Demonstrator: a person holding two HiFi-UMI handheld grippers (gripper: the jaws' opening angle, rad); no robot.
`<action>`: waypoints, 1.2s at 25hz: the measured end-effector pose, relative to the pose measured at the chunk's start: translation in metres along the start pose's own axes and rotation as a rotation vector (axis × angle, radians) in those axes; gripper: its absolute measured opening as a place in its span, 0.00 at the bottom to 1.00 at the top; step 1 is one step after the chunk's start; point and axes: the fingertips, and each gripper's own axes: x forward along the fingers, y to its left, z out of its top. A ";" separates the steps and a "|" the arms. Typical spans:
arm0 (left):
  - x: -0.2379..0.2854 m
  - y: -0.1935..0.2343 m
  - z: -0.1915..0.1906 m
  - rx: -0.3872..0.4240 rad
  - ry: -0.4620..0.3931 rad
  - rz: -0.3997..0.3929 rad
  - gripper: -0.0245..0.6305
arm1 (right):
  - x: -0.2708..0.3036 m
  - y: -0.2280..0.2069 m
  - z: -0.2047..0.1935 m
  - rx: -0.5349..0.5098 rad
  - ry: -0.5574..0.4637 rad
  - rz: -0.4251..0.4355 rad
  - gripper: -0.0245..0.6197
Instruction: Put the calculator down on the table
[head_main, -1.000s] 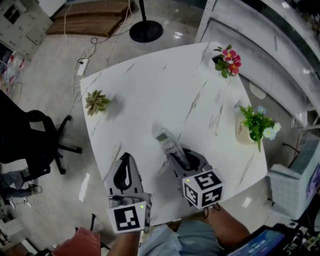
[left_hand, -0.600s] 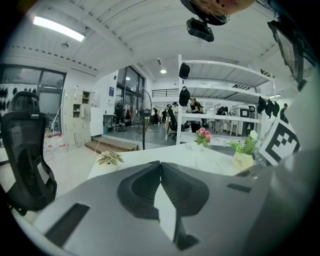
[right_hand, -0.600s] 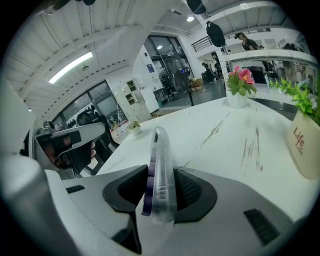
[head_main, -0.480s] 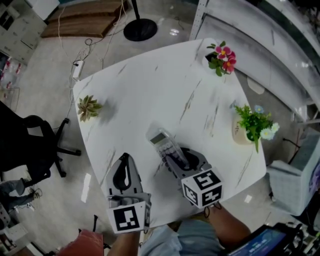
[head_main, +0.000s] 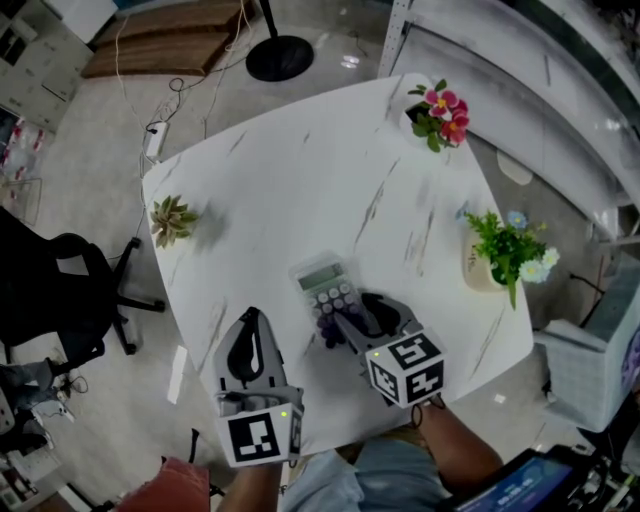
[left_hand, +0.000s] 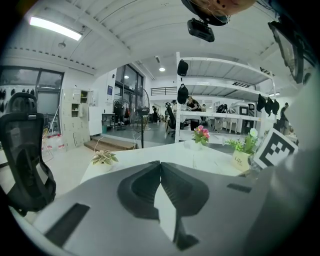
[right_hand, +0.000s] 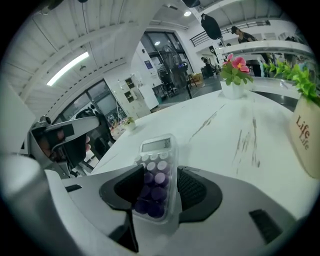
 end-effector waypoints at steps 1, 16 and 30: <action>0.000 0.000 0.000 0.002 -0.006 0.003 0.05 | 0.000 0.000 0.000 0.000 0.000 0.003 0.39; -0.059 0.007 0.109 -0.073 -0.225 0.023 0.05 | -0.084 0.075 0.125 -0.209 -0.340 0.004 0.26; -0.139 -0.001 0.196 -0.003 -0.432 -0.005 0.05 | -0.204 0.148 0.195 -0.423 -0.683 -0.097 0.06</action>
